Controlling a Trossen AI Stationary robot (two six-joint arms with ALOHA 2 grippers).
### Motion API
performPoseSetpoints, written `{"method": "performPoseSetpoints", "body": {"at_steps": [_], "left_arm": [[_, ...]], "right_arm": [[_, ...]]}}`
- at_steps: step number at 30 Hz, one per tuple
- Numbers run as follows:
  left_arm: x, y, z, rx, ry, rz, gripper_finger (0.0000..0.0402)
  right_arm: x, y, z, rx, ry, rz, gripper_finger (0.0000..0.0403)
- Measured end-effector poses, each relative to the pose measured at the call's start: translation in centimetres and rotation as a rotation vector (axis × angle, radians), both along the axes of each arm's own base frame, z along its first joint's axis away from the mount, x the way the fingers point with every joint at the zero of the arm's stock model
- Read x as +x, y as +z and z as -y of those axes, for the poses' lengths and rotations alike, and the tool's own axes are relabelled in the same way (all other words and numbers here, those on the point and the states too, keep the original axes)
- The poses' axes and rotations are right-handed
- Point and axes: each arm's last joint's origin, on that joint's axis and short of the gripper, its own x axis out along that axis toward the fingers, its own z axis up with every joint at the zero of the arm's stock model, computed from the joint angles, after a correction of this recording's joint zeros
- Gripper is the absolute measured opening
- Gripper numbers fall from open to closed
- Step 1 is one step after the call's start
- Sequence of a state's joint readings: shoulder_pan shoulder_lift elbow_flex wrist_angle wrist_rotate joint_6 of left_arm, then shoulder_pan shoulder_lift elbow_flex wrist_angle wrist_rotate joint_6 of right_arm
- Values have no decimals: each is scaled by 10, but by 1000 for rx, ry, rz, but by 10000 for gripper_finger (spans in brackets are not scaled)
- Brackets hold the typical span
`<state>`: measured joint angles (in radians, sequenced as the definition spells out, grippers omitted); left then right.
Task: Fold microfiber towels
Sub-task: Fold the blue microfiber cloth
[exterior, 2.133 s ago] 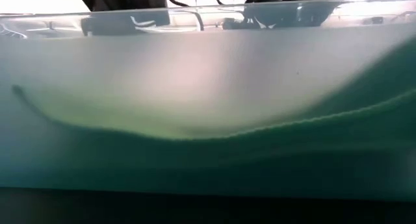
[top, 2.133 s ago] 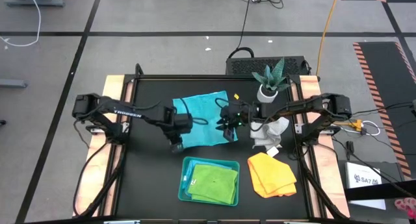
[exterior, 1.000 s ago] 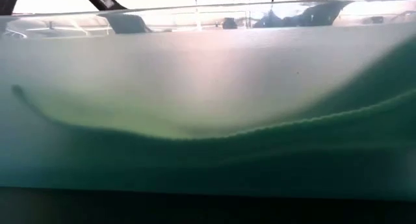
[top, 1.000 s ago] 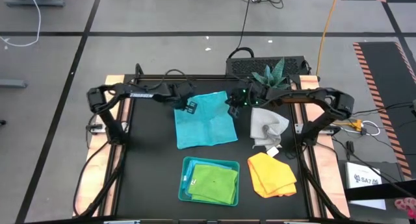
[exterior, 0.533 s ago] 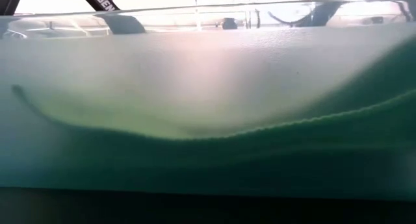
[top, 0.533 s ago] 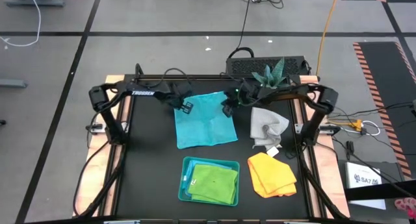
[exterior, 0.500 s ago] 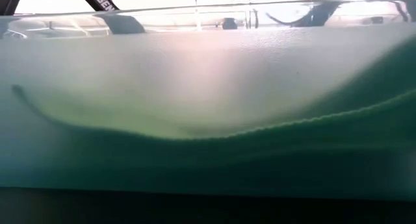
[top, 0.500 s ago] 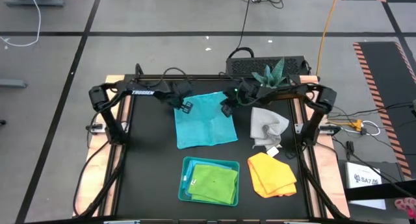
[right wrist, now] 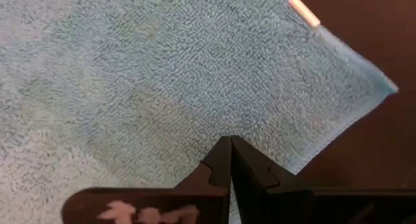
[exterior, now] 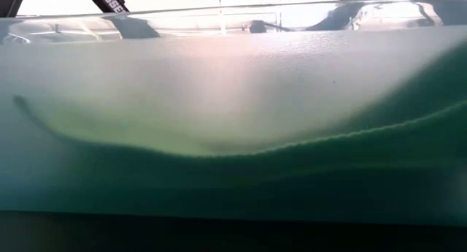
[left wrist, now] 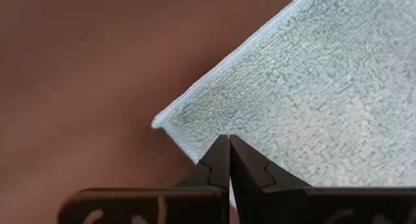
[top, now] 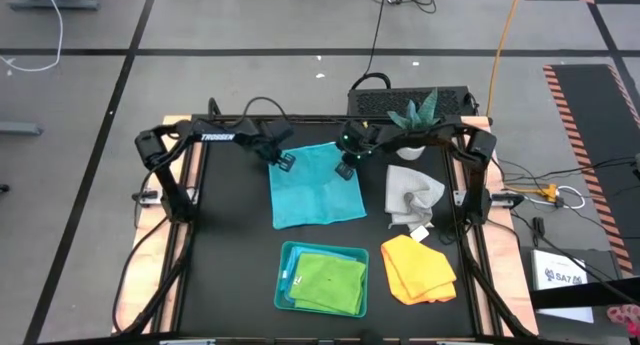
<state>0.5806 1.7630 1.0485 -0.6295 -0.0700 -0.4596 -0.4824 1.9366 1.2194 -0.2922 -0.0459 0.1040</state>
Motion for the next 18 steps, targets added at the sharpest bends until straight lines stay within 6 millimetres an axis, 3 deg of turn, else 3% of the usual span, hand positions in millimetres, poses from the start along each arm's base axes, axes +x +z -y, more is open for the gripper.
{"method": "performPoseSetpoints", "body": {"at_steps": [18], "left_arm": [[-8, 1, -19, 16, 24, 49, 2]], "right_arm": [[-17, 0, 15, 18, -66, -71, 0]]}}
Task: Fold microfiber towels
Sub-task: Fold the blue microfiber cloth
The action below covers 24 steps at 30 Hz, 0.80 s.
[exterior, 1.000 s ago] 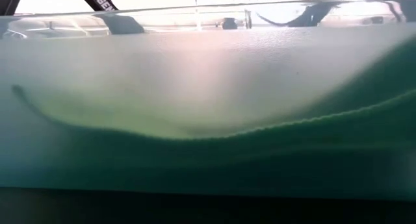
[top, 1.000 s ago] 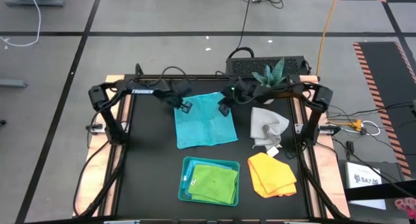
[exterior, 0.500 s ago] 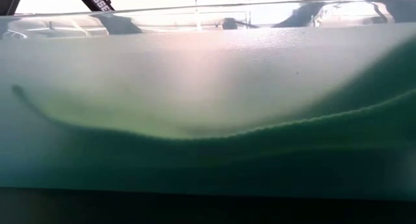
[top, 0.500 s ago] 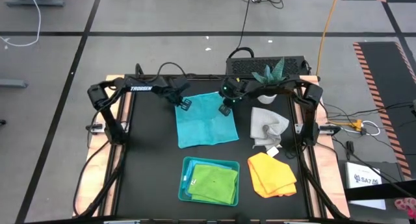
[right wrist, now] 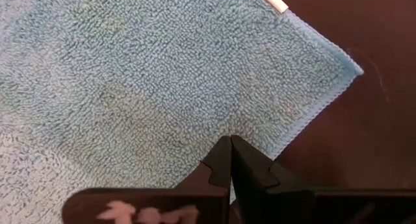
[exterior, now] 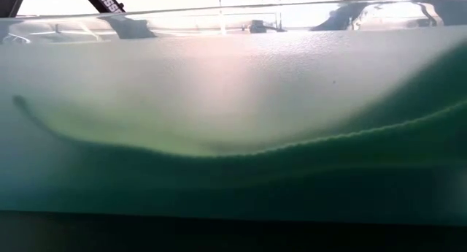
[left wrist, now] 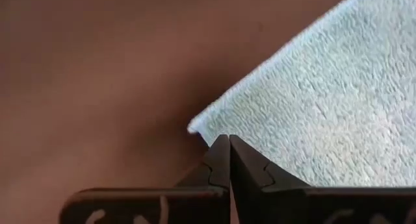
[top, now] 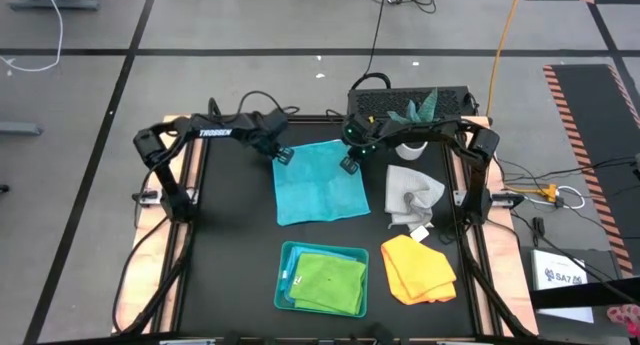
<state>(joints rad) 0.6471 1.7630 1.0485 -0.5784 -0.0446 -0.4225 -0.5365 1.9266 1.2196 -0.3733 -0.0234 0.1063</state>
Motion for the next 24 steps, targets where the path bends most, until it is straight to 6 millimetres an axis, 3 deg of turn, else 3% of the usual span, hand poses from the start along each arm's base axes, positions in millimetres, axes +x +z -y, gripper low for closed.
{"method": "performPoseSetpoints", "body": {"at_steps": [13, 24], "left_arm": [[-7, 0, -10, 15, -2, 0, 2], [7, 5, -12, 45, -53, 150, 5]], "right_arm": [[-3, 1, -13, 34, -5, -83, 0], [-9, 45, -11, -71, -33, 52, 0]]}}
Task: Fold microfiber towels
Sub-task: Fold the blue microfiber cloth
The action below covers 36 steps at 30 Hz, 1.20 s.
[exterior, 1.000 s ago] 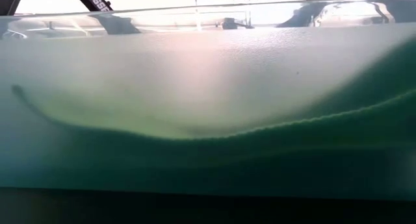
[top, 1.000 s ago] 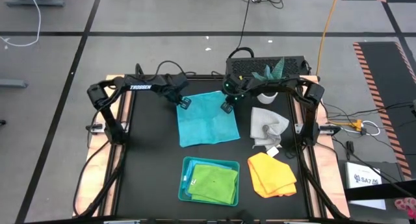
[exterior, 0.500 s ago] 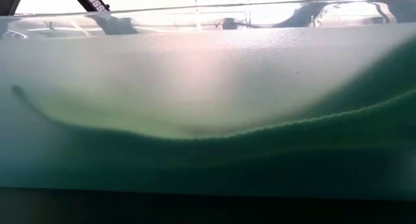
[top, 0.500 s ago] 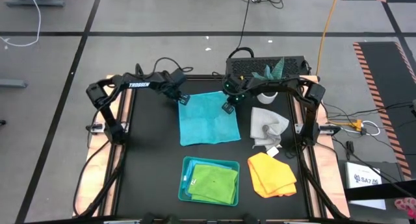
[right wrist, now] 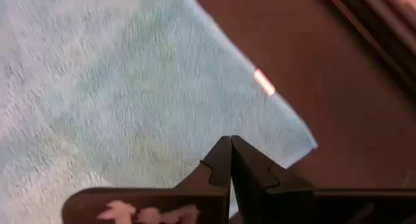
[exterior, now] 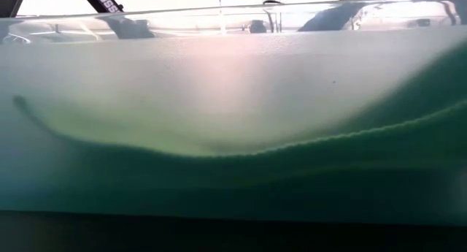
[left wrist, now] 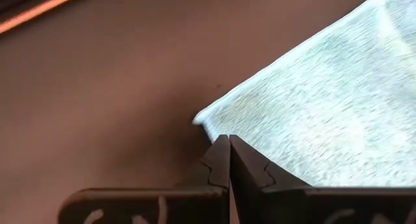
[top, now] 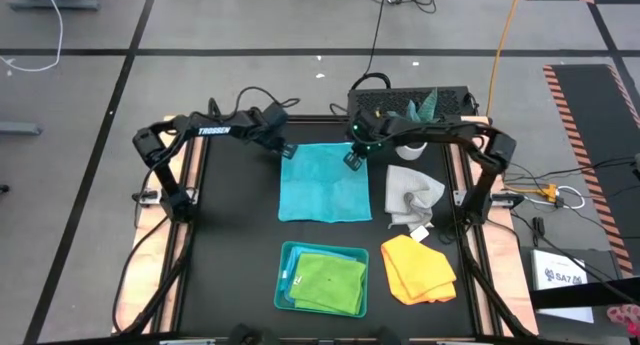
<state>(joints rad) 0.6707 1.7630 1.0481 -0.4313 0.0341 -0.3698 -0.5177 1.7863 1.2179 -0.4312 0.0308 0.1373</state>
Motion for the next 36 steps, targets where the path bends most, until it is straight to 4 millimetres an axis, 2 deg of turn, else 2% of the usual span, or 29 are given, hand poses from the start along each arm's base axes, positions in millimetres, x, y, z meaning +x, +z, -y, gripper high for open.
{"method": "performPoseSetpoints", "body": {"at_steps": [5, 20, 24, 29, 36], "left_arm": [[5, 1, 2, 19, -13, 23, 2], [-1, -1, -4, 16, 21, 2, 1], [0, -17, -3, -57, 4, -24, 1], [12, -35, 1, -92, -30, -62, 1], [19, -26, -3, -30, -40, -98, 1]], "right_arm": [[-4, 2, 6, 0, -24, 12, 0], [-7, -4, 3, 22, -45, 5, 0], [-7, -4, 3, 22, -45, 5, 0], [-6, -3, 3, 24, -51, 10, 0], [-6, -3, 3, 33, -66, 15, 0]]}}
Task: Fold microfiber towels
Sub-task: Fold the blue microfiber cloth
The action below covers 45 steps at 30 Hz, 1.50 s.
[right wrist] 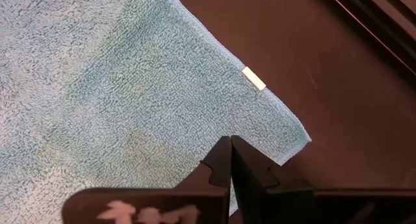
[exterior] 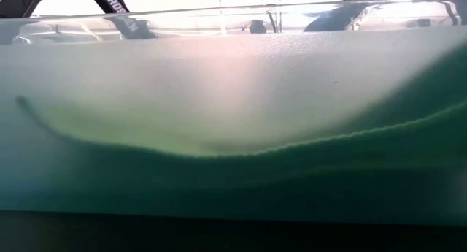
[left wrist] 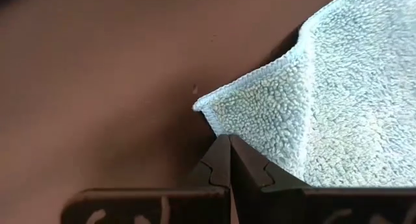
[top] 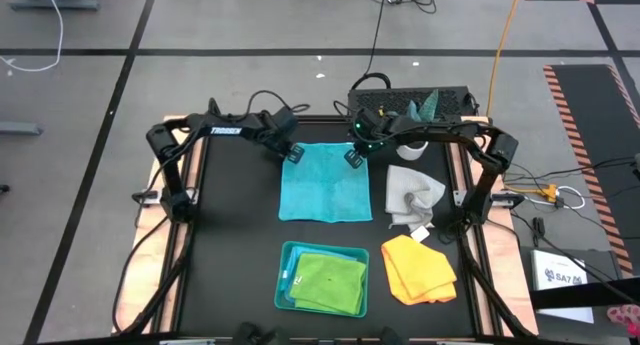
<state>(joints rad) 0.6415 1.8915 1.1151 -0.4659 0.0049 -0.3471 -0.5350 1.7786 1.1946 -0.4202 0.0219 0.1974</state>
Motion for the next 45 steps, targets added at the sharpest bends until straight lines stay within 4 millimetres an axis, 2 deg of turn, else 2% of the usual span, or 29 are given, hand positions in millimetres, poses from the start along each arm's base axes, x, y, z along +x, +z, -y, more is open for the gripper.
{"method": "performPoseSetpoints", "body": {"at_steps": [8, 16, 24, 31, 45], "left_arm": [[-12, 4, -13, 21, 55, -92, 0], [-12, 8, -11, 22, 48, -80, 3], [-14, 31, -7, 63, 44, -26, 15], [-14, 33, -6, 67, 25, -16, 17], [-19, 35, -18, 57, 32, 37, 77]], "right_arm": [[0, 0, 0, 1, 1, -2, 0], [0, 0, -1, 13, 28, 5, 0], [1, 0, -2, 38, 85, 19, 0], [-2, -1, -2, 21, 151, -21, 6], [-32, -1, 43, 39, -53, 6, 85]]}}
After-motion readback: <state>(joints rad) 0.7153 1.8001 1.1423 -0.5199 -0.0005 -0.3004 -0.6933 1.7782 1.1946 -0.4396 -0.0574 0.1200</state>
